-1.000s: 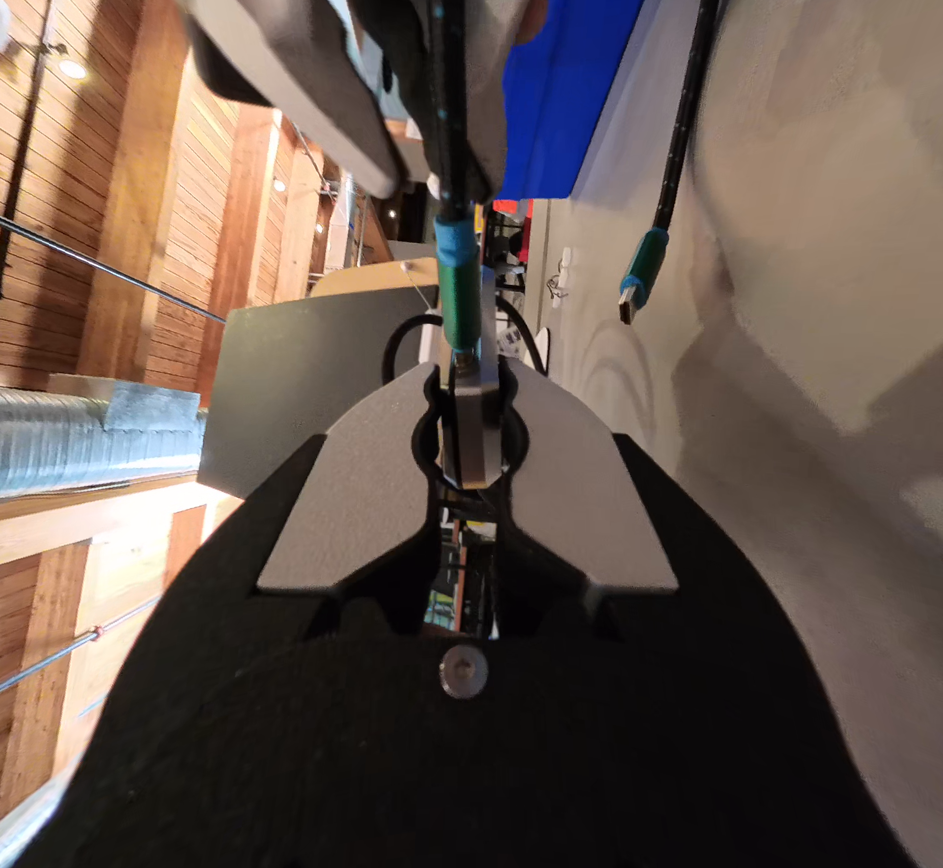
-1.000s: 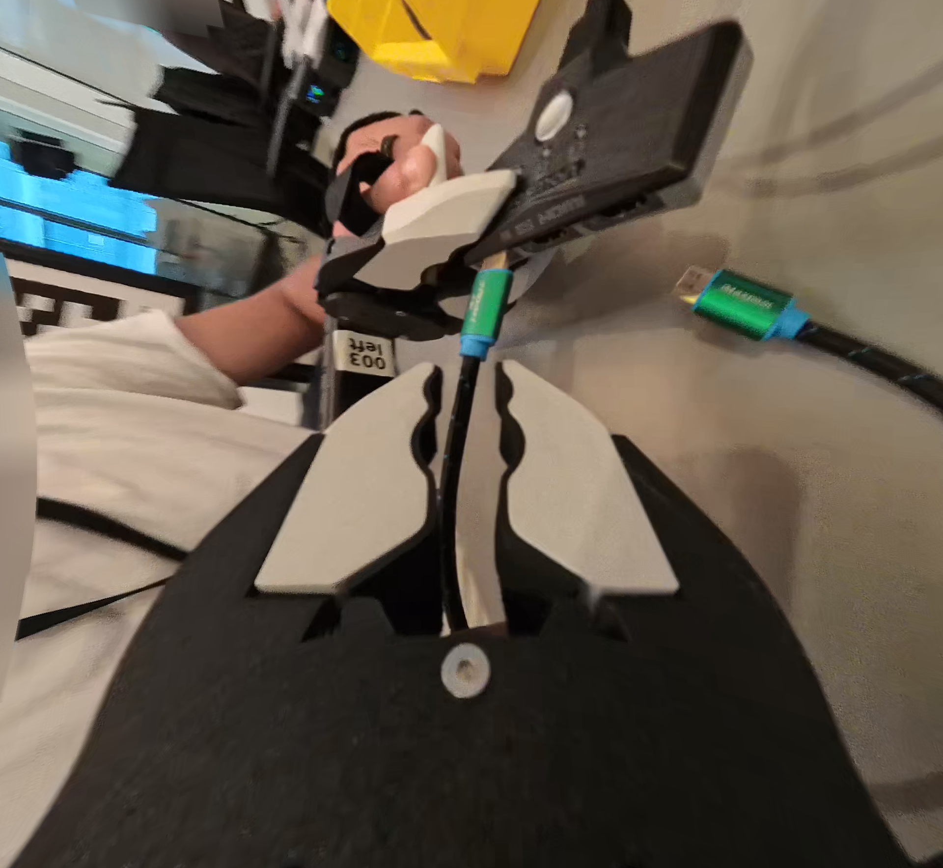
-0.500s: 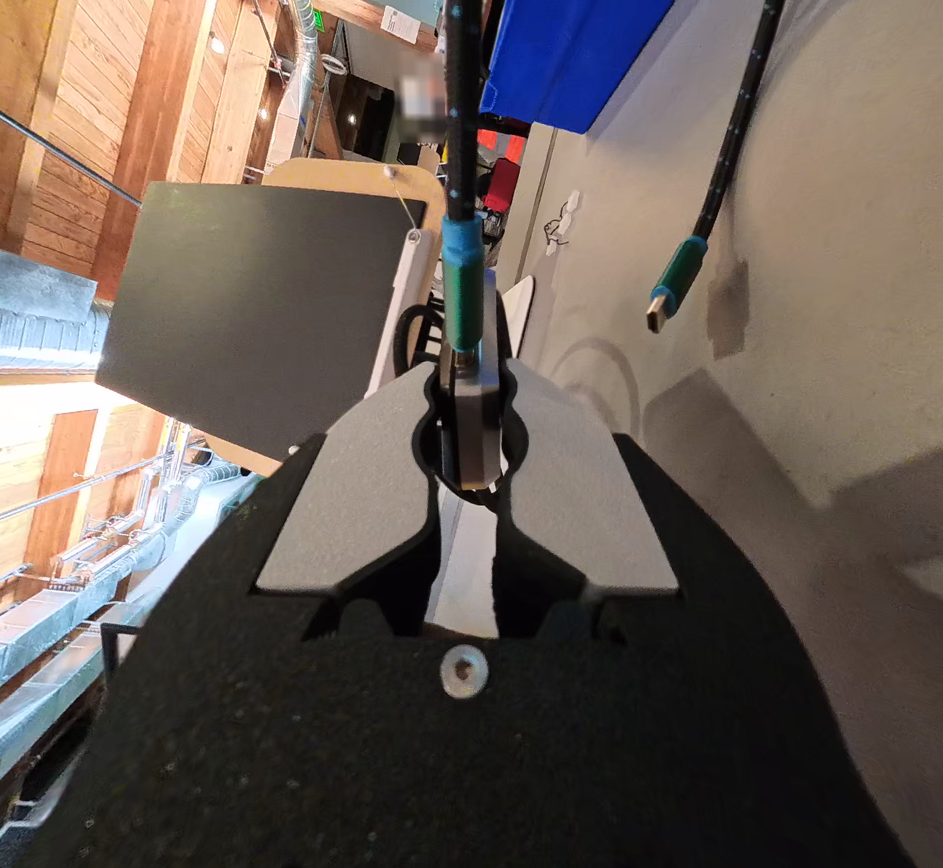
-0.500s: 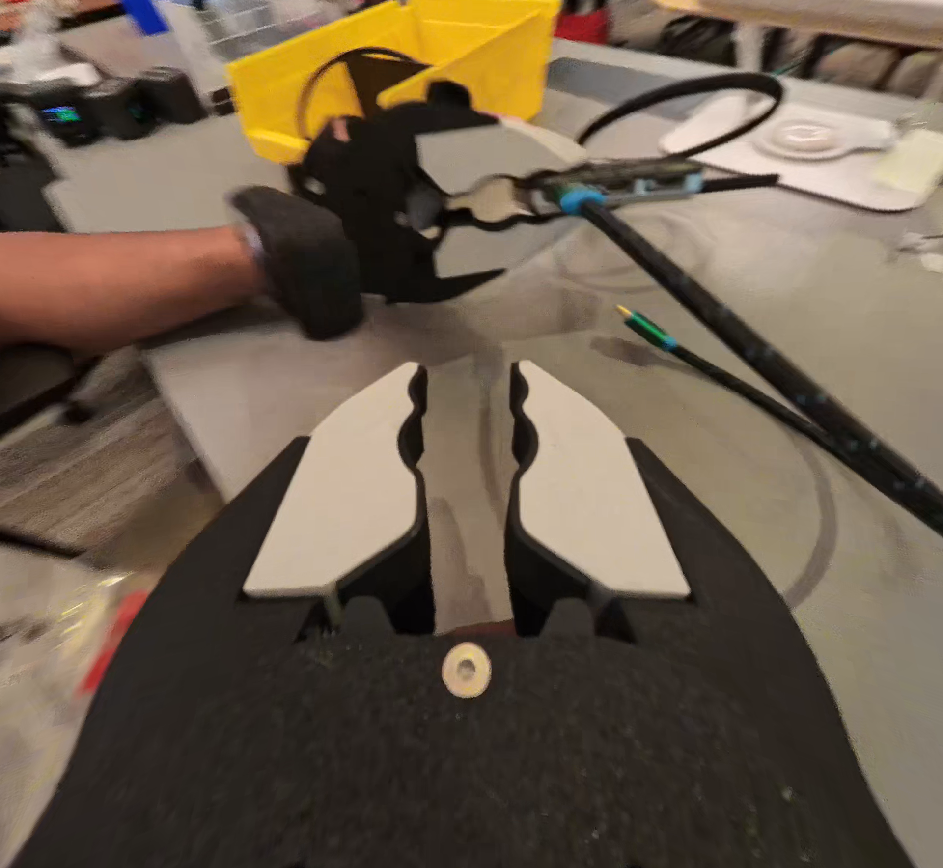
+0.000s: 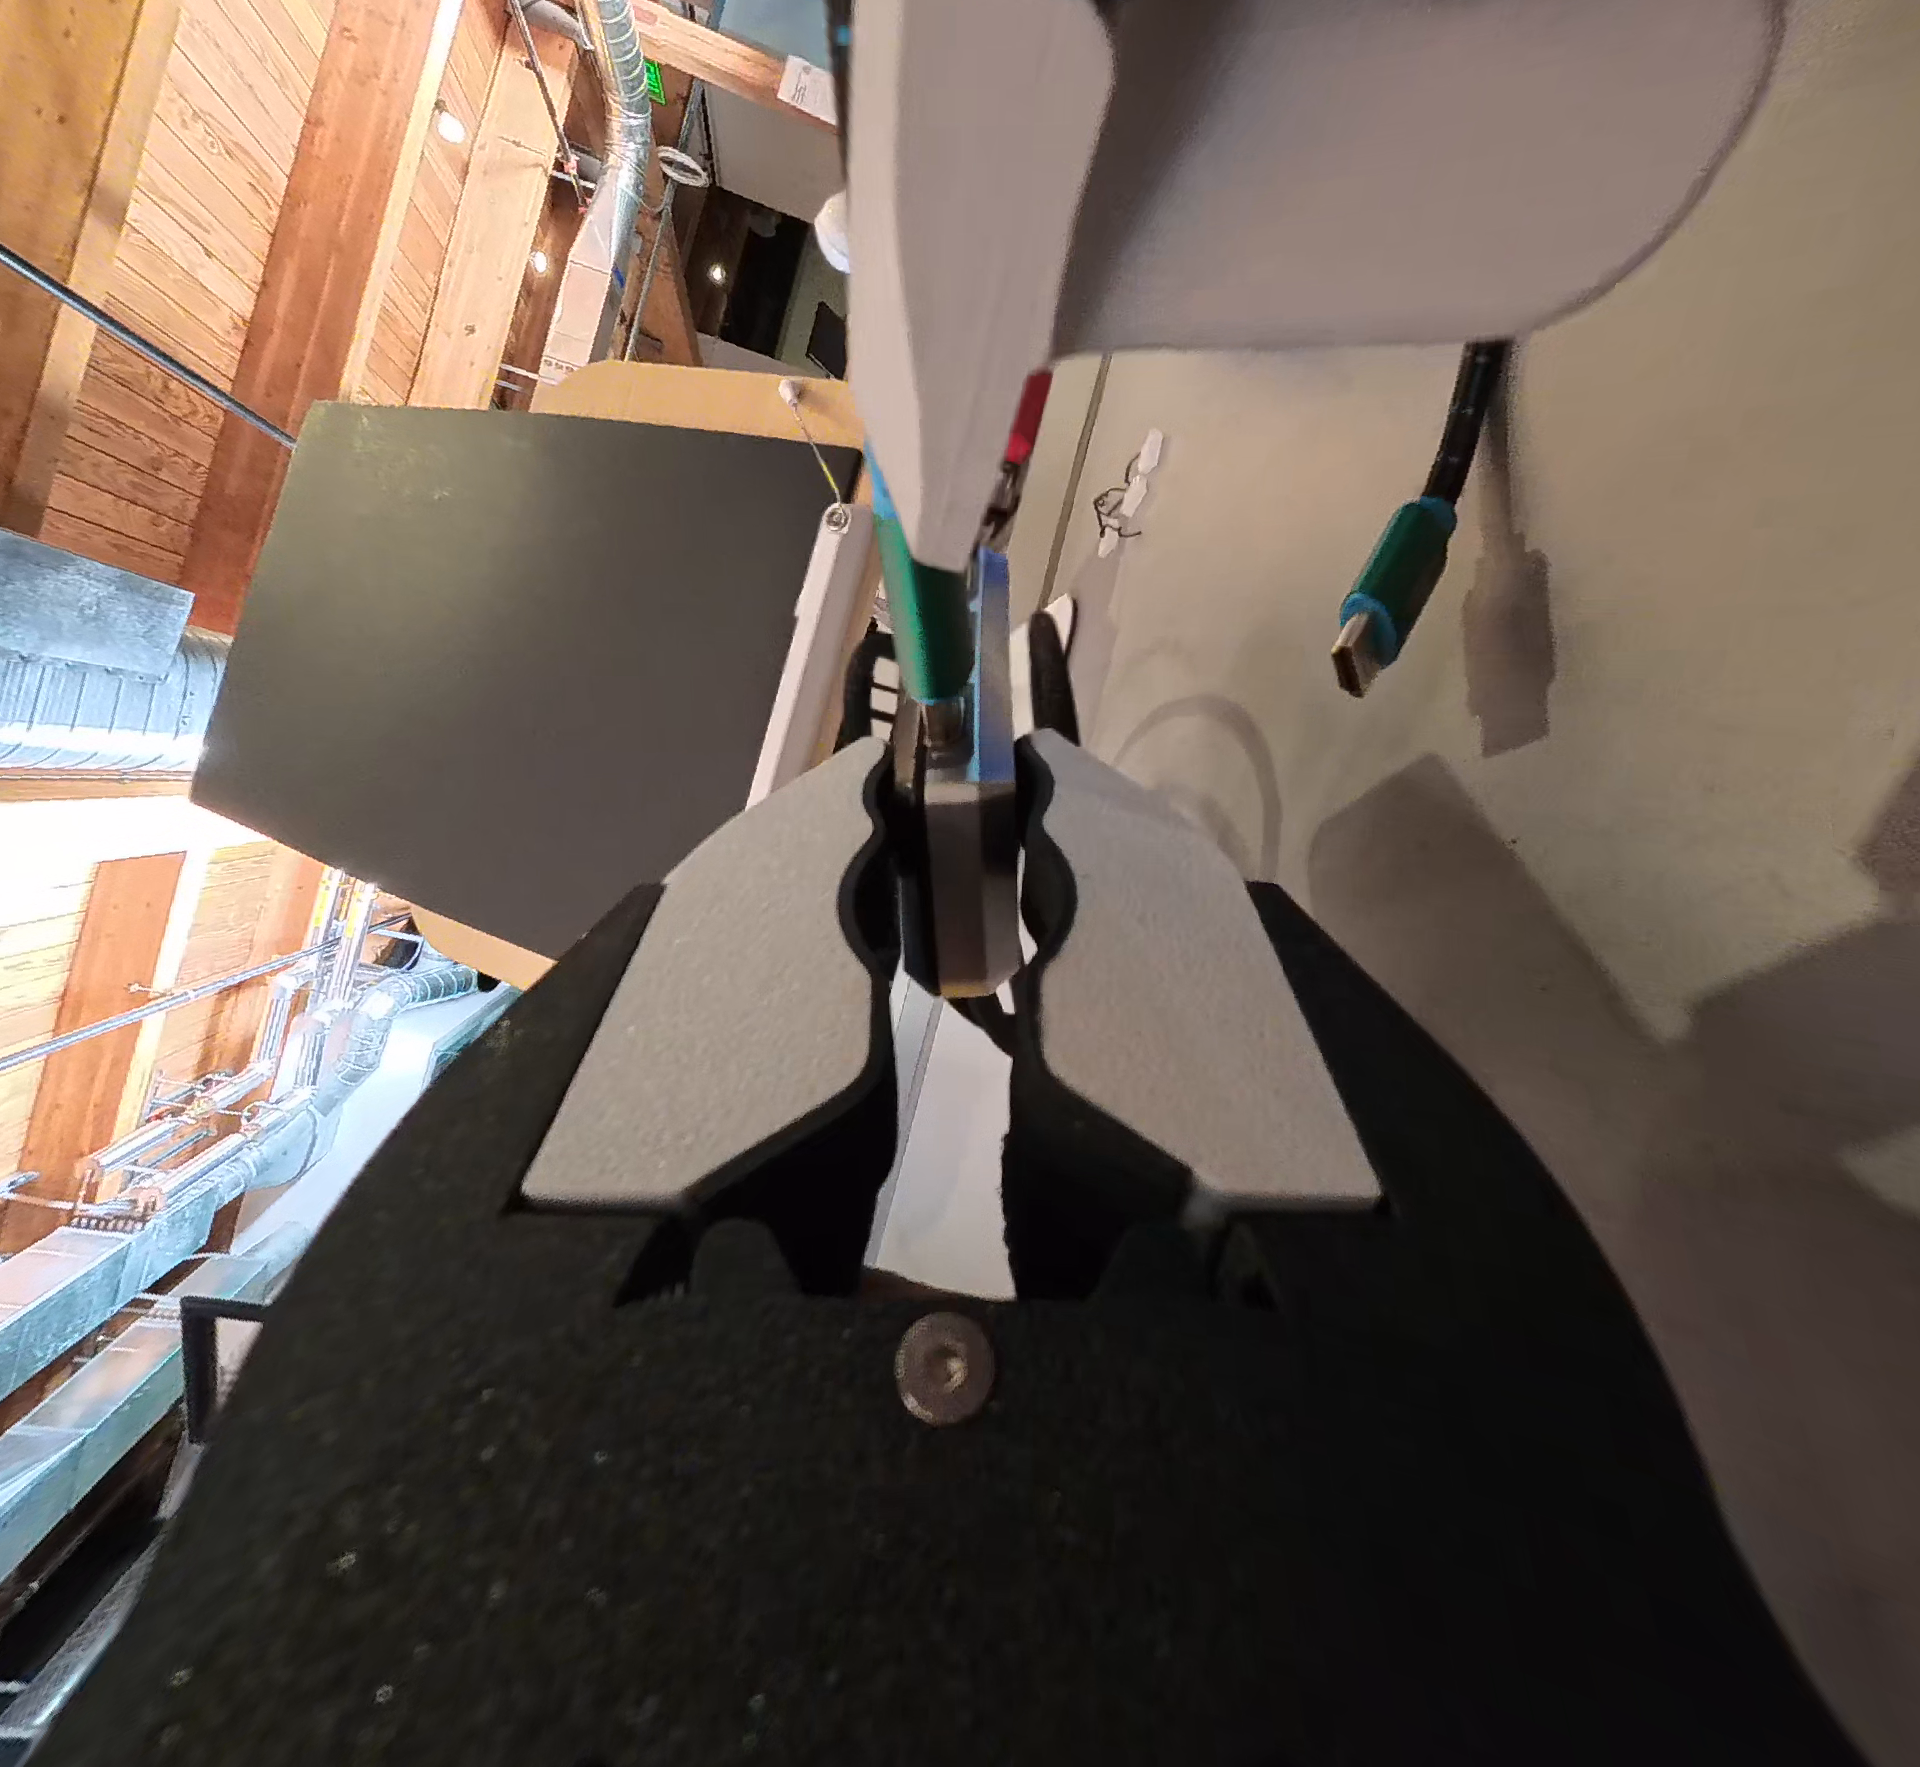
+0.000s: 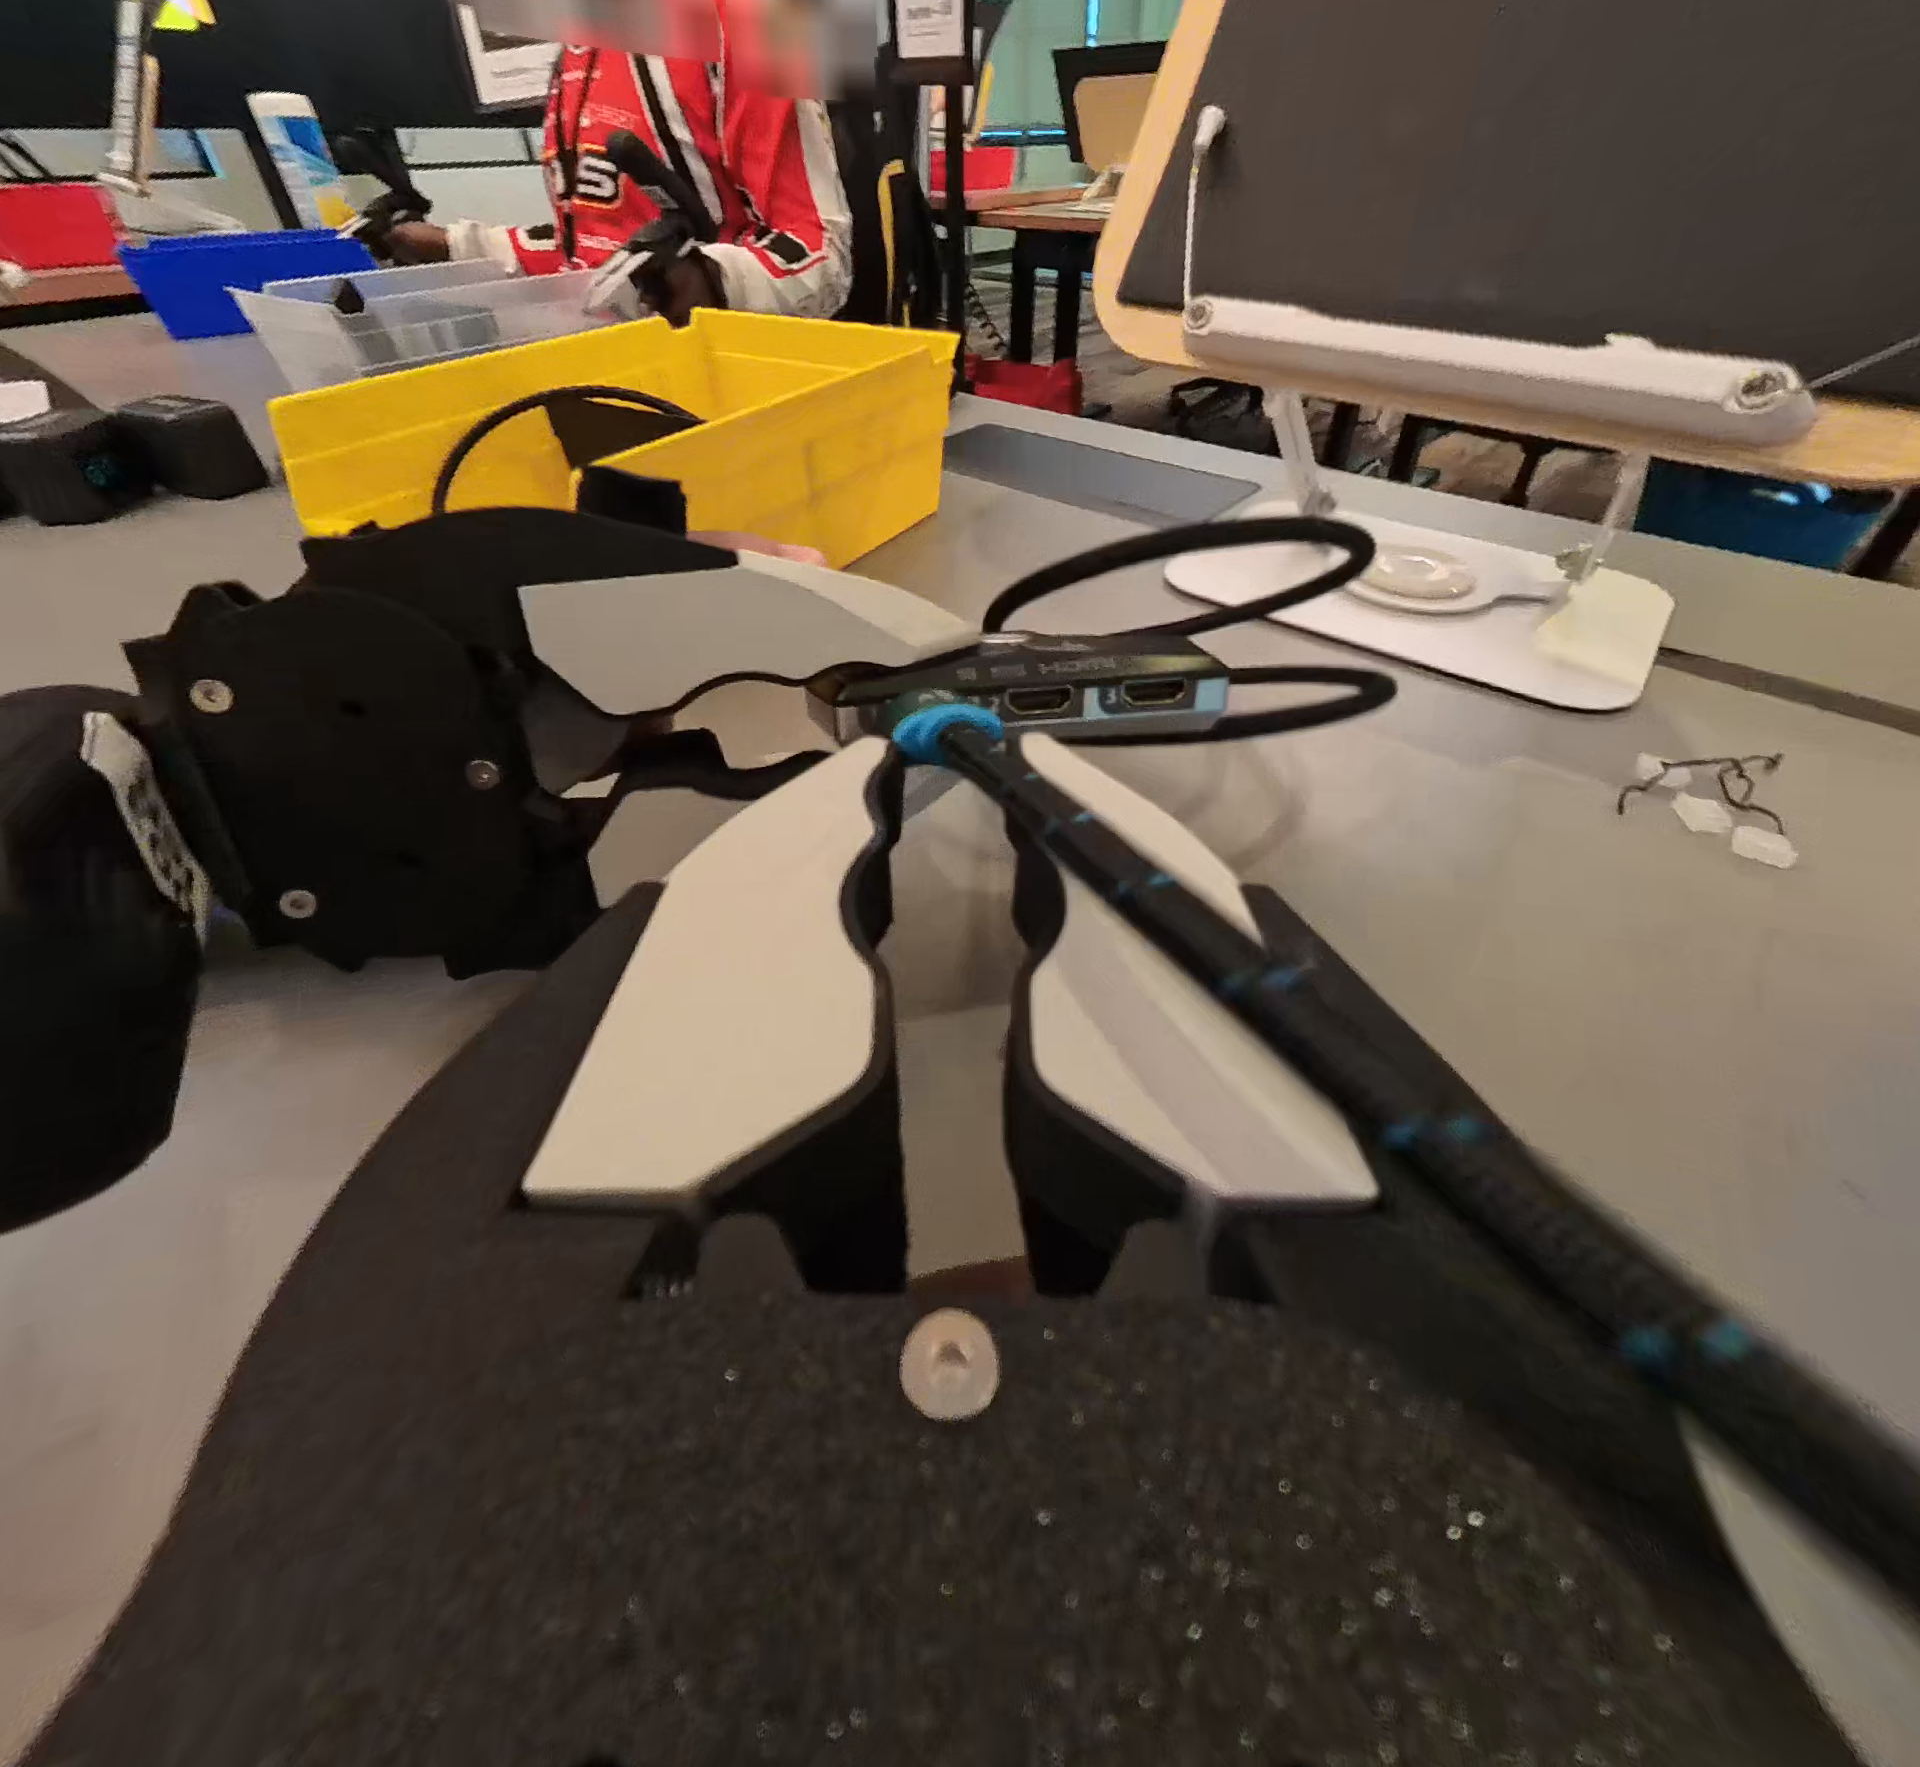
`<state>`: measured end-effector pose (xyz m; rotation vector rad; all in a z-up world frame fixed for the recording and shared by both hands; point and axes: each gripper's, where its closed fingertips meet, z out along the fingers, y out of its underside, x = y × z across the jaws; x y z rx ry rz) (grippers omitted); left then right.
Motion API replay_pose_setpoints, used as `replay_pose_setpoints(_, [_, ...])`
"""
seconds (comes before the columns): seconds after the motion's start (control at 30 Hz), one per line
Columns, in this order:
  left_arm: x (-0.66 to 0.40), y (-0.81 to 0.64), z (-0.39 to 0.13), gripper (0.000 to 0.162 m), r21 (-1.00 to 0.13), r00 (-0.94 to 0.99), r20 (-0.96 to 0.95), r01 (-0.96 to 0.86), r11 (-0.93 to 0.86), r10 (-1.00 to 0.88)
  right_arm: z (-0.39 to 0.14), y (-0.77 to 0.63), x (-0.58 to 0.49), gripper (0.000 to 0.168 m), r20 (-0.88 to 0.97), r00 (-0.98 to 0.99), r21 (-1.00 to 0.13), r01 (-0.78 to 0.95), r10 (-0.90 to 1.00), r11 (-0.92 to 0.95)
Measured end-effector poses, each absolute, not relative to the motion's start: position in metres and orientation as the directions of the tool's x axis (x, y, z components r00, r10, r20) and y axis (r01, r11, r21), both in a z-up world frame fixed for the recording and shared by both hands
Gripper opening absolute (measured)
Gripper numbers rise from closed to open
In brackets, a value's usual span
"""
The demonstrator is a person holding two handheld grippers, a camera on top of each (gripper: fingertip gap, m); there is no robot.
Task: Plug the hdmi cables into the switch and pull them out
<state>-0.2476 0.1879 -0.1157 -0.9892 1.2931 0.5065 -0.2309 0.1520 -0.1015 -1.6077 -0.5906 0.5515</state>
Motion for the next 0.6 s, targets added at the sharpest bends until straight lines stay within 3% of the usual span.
replay_pose_setpoints(0.27, [-0.249, 0.1899, -0.1168, 0.02, -0.324, 0.249, -0.945, -0.796, 0.511, -0.212, -0.0934, 0.1527, -0.2326, 0.022, -0.017, 0.726, -0.997, 0.043, 0.688, -0.071])
replay_pose_setpoints(0.37, [-0.2484, 0.1902, -0.1187, 0.02, -0.325, 0.246, -0.944, -0.799, 0.506, -0.218, -0.0922, 0.1529, -0.233, 0.017, -0.053, 0.708, -0.995, 0.021, 0.705, -0.096])
replay_pose_setpoints(0.6, [-0.2482, 0.1902, -0.1201, 0.02, -0.325, 0.242, -0.944, -0.799, 0.506, -0.223, -0.0972, 0.1519, -0.2326, 0.017, -0.012, 0.704, -0.991, 0.085, 0.71, -0.101])
